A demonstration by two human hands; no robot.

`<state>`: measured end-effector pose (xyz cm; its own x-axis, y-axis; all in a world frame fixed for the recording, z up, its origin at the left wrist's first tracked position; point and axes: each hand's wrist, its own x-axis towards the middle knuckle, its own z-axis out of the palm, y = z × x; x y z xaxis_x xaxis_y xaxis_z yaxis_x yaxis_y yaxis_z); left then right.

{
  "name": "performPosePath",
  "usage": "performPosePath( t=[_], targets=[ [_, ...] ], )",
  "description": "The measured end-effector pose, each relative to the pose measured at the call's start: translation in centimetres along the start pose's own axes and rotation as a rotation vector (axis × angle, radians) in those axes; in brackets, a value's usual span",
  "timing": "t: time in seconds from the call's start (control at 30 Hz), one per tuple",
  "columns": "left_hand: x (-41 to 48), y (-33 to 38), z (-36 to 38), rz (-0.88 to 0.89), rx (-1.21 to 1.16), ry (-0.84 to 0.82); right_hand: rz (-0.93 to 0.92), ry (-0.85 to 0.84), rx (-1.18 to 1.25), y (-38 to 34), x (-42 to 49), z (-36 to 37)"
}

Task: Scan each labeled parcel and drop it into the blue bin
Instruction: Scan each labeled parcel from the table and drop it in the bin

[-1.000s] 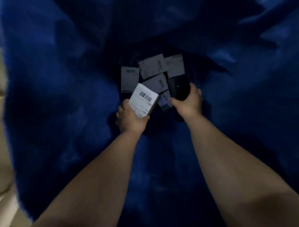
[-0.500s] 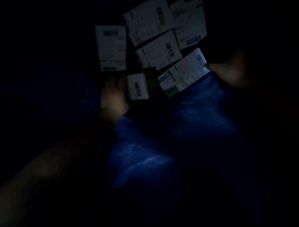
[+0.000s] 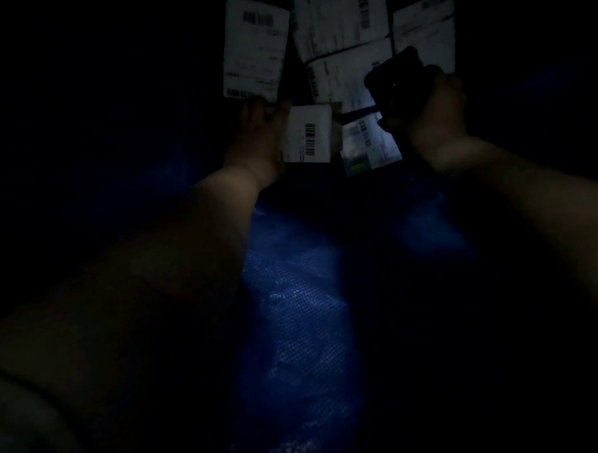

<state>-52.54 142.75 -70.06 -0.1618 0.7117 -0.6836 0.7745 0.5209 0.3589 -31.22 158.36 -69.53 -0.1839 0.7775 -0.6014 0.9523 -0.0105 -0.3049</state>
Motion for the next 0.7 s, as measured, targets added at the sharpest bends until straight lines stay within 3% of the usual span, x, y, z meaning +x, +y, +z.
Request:
performPosePath(
  t=[0.33,0.57,0.7],
  targets=[
    [-2.2,-0.8,-2.3,0.145,0.307,0.041,0.031,-0.028,0.065,-2.6,-2.6,3.2],
    [-1.8,1.0,-1.8,0.329,0.515,-0.051,0.0,-0.063,0.027,-1.5,-1.8,1.7],
    [-0.4,2.4,-2.5,0.209,0.432,-0.026,0.039,-0.034,0.021,-2.1,-2.1,1.8]
  ],
)
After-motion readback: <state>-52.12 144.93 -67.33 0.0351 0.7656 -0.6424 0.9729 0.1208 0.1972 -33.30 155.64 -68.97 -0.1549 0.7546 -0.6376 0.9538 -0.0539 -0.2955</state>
